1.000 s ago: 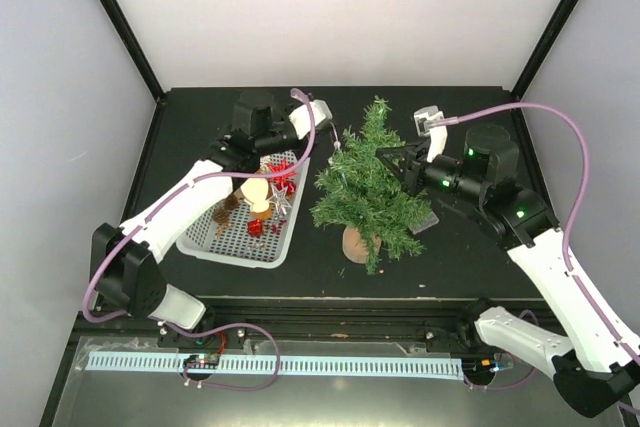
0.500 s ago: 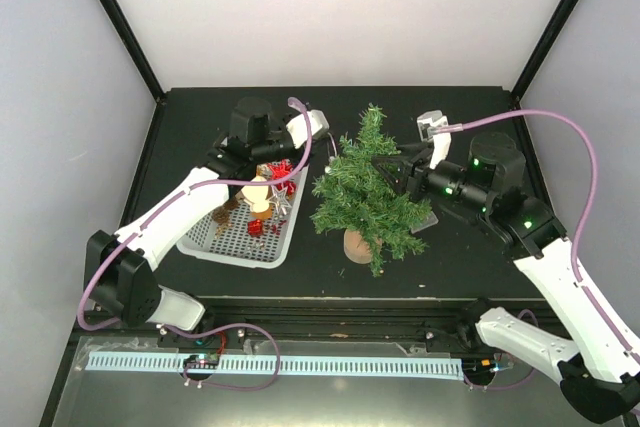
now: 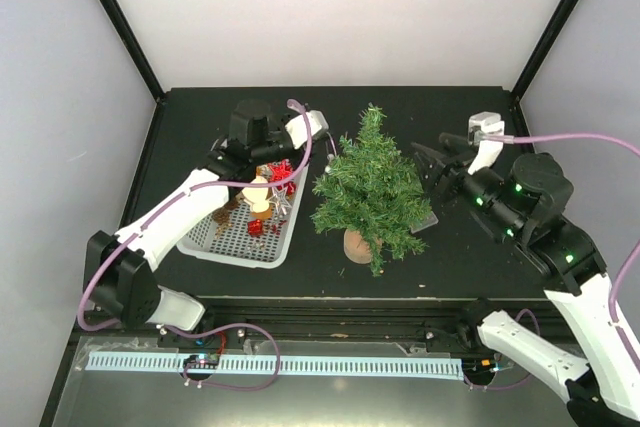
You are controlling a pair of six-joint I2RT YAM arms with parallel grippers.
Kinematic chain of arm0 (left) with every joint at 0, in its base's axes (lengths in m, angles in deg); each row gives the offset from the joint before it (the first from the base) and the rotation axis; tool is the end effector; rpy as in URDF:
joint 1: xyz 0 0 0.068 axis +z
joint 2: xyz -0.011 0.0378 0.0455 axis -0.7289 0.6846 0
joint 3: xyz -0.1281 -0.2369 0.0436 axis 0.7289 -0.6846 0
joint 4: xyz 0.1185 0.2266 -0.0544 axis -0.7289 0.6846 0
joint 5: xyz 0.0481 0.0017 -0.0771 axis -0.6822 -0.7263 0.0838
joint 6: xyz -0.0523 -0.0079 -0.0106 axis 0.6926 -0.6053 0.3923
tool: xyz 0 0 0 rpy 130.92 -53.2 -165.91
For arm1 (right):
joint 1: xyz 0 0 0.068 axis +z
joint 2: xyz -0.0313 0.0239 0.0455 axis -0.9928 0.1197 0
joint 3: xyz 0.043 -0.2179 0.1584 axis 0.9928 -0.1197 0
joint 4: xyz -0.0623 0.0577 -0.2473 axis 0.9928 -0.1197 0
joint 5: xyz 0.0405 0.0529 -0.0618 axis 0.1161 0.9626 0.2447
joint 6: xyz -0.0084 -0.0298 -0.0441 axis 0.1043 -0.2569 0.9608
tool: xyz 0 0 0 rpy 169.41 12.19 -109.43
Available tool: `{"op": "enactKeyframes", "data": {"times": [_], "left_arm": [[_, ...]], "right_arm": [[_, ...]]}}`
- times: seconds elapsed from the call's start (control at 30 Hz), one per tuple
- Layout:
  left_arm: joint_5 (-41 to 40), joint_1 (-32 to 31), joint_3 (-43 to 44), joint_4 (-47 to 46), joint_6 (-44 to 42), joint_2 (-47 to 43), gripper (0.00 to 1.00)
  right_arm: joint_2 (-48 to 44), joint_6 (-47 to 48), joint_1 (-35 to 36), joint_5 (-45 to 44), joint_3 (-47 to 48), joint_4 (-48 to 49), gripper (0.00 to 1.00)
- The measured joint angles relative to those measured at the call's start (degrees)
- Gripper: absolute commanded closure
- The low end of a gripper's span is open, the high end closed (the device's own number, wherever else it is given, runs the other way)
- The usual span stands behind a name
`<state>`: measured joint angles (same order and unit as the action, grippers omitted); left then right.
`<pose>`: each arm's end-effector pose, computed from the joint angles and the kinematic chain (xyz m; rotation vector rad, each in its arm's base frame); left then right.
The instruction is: Decorate the small christmas tree
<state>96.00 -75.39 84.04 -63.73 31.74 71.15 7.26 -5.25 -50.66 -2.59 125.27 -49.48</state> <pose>0.2807 -0.1729 0.3431 1.1259 1.5077 -0.5399 0.1113 0.0746 0.4436 -0.2943 1.7268 0.7231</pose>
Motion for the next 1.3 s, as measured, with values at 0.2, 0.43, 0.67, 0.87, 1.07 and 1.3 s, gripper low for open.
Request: {"op": "enactKeyframes", "data": {"times": [0.2, 0.43, 0.67, 0.87, 1.07, 1.3], "left_arm": [[0.68, 0.0, 0.02, -4.15, -0.24, 3.78, 0.98], [2.23, 0.13, 1.16, -11.08, 1.53, 10.99, 0.98], [12.13, 3.65, 1.97, -27.96, 9.62, 17.77, 0.98], [17.86, 6.38, 3.43, -42.66, 22.18, 24.11, 0.99], [23.82, 6.69, 4.9, -50.8, 29.88, 26.14, 0.98], [29.16, 6.69, 5.46, -57.18, 36.87, 28.63, 0.99]], "right_arm": [[6.56, -2.58, -7.34, -4.37, -0.61, 2.21, 0.29], [20.46, -9.6, -21.44, 1.29, -3.43, 4.98, 0.29], [26.27, -11.3, -22.18, 3.02, -1.95, 7.74, 0.29], [29.53, -11.5, -23.41, 4.28, -1.36, 10.47, 0.29], [36.81, -10.69, -23.63, 9.11, -0.42, 12.94, 0.32], [45.55, -5.44, -23.52, 19.23, -2.03, 18.8, 0.31]]}}
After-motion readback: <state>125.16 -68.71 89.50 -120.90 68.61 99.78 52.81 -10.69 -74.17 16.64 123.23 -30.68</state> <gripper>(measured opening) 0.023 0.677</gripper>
